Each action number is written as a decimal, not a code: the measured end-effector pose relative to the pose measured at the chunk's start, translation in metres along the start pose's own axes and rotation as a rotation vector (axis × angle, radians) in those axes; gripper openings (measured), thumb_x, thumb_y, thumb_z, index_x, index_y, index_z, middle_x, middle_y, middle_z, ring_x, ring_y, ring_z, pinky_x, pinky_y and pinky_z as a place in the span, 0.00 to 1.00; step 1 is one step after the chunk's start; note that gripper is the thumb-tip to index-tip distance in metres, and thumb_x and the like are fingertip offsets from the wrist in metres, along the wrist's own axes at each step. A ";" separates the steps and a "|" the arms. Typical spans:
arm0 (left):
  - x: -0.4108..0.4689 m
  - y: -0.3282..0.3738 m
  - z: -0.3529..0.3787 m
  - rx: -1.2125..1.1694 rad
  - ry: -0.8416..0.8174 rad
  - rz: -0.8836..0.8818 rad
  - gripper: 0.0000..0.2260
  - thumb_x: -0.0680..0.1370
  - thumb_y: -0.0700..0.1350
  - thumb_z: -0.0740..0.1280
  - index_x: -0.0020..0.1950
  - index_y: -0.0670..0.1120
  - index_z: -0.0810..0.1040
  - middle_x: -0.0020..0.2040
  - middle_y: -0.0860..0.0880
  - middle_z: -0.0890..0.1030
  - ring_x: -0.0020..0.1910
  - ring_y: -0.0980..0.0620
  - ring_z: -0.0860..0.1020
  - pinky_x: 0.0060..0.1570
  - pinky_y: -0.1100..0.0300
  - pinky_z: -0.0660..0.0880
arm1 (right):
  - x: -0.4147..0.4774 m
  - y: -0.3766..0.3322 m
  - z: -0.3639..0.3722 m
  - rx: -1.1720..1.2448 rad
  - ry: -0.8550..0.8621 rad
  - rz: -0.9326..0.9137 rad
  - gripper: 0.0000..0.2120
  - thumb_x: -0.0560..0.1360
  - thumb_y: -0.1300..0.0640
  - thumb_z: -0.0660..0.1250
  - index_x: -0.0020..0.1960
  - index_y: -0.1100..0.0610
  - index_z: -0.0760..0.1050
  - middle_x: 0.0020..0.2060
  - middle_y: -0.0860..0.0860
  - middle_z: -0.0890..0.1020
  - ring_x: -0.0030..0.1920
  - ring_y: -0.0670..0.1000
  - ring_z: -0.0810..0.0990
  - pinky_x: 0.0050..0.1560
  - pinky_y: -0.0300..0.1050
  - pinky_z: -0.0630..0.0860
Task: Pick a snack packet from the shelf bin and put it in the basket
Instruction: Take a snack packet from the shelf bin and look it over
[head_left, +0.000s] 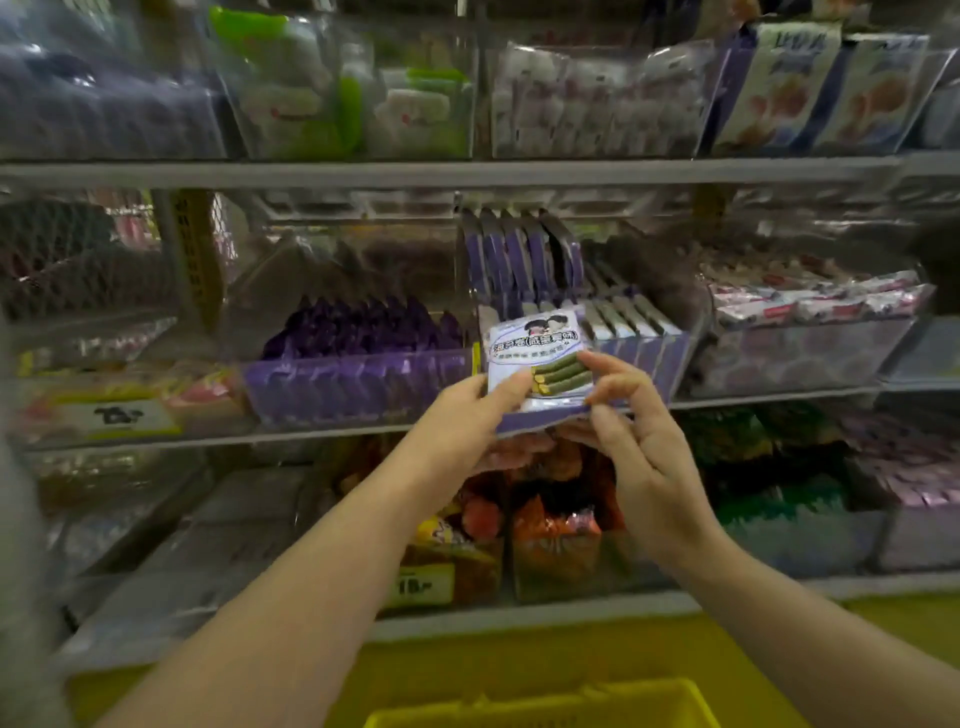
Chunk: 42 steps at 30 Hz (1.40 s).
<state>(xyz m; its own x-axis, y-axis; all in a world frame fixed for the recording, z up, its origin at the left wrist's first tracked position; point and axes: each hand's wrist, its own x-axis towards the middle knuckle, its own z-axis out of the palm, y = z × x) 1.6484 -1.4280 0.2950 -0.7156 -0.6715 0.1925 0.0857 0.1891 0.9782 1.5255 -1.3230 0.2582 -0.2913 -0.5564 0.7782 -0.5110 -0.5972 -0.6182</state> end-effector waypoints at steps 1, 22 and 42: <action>-0.009 -0.011 0.002 -0.032 -0.008 0.001 0.14 0.79 0.56 0.64 0.59 0.50 0.78 0.49 0.49 0.86 0.43 0.53 0.85 0.33 0.67 0.76 | -0.013 0.005 0.002 0.021 -0.005 0.013 0.08 0.77 0.53 0.59 0.45 0.40 0.73 0.65 0.42 0.73 0.66 0.45 0.73 0.62 0.54 0.74; -0.040 -0.165 0.010 0.141 -0.073 -0.184 0.24 0.69 0.63 0.65 0.61 0.54 0.75 0.53 0.59 0.84 0.50 0.64 0.81 0.40 0.69 0.77 | -0.089 0.101 0.014 0.445 0.162 0.980 0.18 0.80 0.54 0.59 0.60 0.66 0.76 0.51 0.63 0.84 0.52 0.62 0.83 0.55 0.59 0.79; -0.047 -0.164 0.017 -0.414 0.317 -0.284 0.05 0.78 0.43 0.67 0.45 0.46 0.82 0.39 0.49 0.85 0.38 0.53 0.82 0.45 0.54 0.75 | -0.105 0.098 0.021 0.439 0.046 0.857 0.12 0.71 0.50 0.67 0.45 0.57 0.83 0.44 0.57 0.86 0.43 0.50 0.84 0.40 0.44 0.78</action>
<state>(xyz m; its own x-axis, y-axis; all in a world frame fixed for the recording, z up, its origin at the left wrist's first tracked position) 1.6561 -1.4148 0.1241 -0.5135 -0.8483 -0.1294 0.2304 -0.2816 0.9315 1.5228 -1.3351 0.1142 -0.4614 -0.8862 0.0414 0.2352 -0.1672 -0.9575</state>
